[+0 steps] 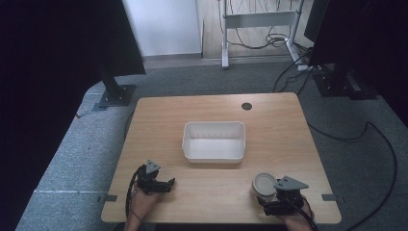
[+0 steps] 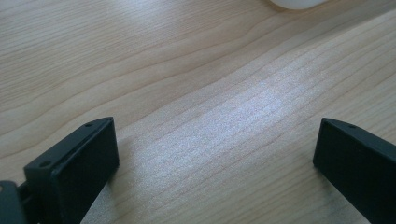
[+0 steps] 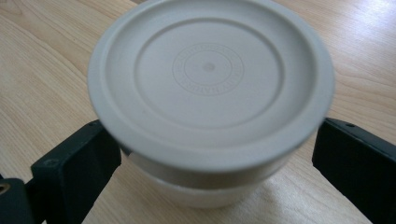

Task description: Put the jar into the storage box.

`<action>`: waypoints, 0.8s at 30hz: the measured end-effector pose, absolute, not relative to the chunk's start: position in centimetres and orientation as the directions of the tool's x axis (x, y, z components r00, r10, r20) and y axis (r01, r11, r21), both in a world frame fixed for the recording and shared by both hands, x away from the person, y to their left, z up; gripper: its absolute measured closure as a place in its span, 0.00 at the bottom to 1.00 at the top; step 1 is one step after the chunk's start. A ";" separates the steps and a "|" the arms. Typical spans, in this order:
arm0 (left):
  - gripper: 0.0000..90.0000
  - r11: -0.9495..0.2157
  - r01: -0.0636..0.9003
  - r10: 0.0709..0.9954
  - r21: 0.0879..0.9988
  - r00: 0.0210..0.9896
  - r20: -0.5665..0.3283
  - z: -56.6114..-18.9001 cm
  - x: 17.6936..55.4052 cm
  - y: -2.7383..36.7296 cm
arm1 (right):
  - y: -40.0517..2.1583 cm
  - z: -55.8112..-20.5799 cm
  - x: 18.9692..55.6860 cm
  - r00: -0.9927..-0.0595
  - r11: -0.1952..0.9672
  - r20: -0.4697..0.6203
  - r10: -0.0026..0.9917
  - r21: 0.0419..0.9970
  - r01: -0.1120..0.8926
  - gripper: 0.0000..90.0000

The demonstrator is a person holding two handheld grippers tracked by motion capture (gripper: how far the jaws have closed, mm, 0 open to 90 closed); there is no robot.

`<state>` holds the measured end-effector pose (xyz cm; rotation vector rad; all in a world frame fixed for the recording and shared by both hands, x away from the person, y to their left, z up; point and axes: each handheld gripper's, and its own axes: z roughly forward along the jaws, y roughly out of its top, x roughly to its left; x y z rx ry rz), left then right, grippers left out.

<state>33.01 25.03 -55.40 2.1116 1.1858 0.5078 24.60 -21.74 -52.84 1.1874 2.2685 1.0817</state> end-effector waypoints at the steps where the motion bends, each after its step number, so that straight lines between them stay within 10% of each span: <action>1: 0.00 -0.376 0.603 0.857 0.703 0.515 0.016 -55.4 33.0 25.0 | -21.7 -52.9 24.7 -0.582 0.352 0.036 0.813 0.765 0.539 0.01; 24: 0.00 -0.375 0.603 0.857 0.704 0.515 0.016 -55.4 33.0 25.0 | -20.2 -53.0 25.7 -0.568 0.336 0.041 0.822 0.770 0.542 0.10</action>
